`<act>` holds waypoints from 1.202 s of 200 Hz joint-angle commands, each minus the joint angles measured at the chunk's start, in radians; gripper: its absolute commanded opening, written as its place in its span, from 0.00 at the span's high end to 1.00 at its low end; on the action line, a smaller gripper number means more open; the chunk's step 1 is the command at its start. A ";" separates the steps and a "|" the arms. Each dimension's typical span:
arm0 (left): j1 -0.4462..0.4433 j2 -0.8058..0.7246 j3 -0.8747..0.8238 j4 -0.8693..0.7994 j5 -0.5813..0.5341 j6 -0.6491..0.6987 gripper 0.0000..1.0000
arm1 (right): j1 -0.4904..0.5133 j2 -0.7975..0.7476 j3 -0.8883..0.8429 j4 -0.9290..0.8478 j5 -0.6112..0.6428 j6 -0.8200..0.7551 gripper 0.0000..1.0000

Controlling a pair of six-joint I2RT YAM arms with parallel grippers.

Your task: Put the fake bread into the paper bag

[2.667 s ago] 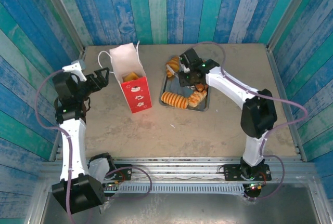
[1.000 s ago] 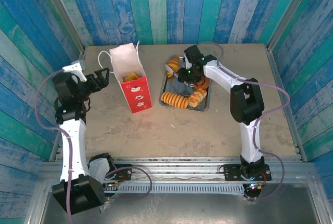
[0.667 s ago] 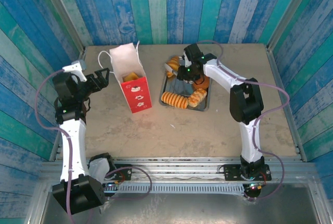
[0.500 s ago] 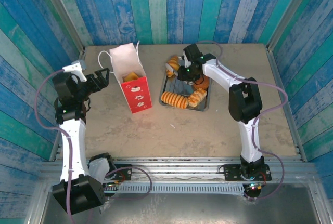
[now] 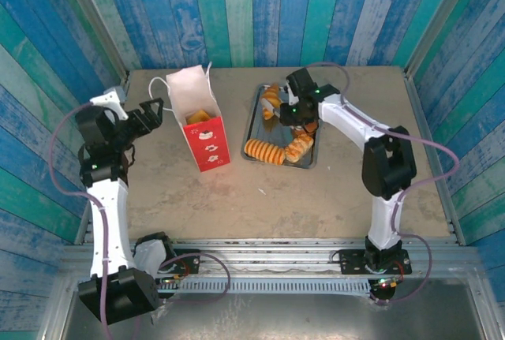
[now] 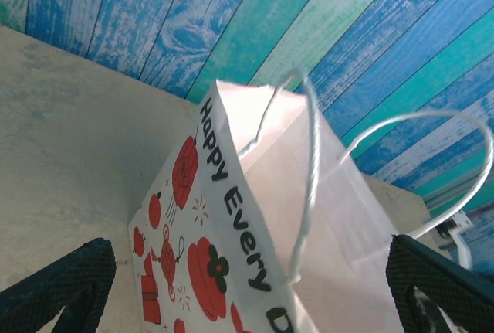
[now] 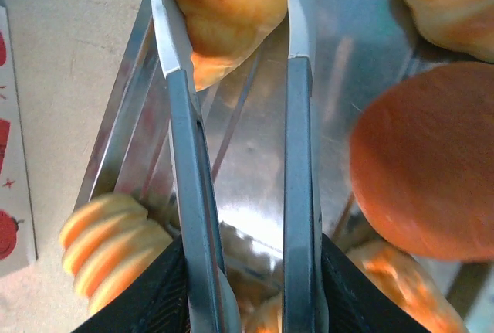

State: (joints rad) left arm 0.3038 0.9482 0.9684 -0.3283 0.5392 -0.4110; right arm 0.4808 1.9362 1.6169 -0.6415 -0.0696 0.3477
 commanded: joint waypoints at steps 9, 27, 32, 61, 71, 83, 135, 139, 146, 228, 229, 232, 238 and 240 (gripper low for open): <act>0.021 0.044 0.110 -0.036 -0.015 -0.053 0.06 | -0.004 -0.178 -0.081 0.043 0.049 -0.009 0.87; 0.047 0.084 0.160 -0.044 0.031 -0.057 0.06 | 0.002 -0.278 -0.127 0.045 0.071 -0.013 0.88; 0.051 0.097 0.174 -0.047 0.047 -0.053 0.06 | 0.005 -0.304 -0.137 0.043 0.081 -0.014 0.88; 0.056 0.173 0.252 -0.100 0.107 -0.003 0.00 | 0.025 -0.445 -0.167 0.041 0.106 -0.026 0.88; 0.055 0.203 0.282 -0.124 0.129 0.019 0.02 | 0.039 -0.487 -0.166 0.041 0.118 -0.032 0.88; 0.057 0.240 0.320 -0.163 0.157 0.045 0.04 | 0.061 -0.528 -0.162 0.040 0.143 -0.040 0.88; 0.052 0.368 0.440 -0.258 0.216 0.108 0.15 | 0.200 -0.613 -0.089 0.044 0.227 -0.089 0.88; 0.047 0.374 0.444 -0.259 0.221 0.108 0.16 | 0.214 -0.616 -0.083 0.046 0.235 -0.095 0.88; 0.038 0.385 0.453 -0.265 0.223 0.114 0.17 | 0.235 -0.621 -0.071 0.050 0.253 -0.103 0.88; 0.003 0.443 0.476 -0.248 0.207 0.118 0.49 | 0.467 -0.566 0.078 0.142 0.304 -0.236 0.89; 0.002 0.444 0.476 -0.247 0.206 0.117 0.50 | 0.468 -0.563 0.079 0.143 0.304 -0.238 0.89; 0.002 0.445 0.476 -0.245 0.206 0.118 0.51 | 0.476 -0.557 0.086 0.144 0.305 -0.244 0.89; 0.003 0.447 0.476 -0.244 0.206 0.115 0.55 | 0.492 -0.540 0.102 0.145 0.309 -0.257 0.89; 0.003 0.448 0.476 -0.243 0.207 0.115 0.56 | 0.497 -0.535 0.108 0.146 0.310 -0.262 0.89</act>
State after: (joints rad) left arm 0.3073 1.3624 1.4185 -0.5877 0.7288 -0.3073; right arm 0.9241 1.3586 1.6562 -0.5854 0.2127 0.1631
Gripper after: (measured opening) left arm 0.492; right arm 0.332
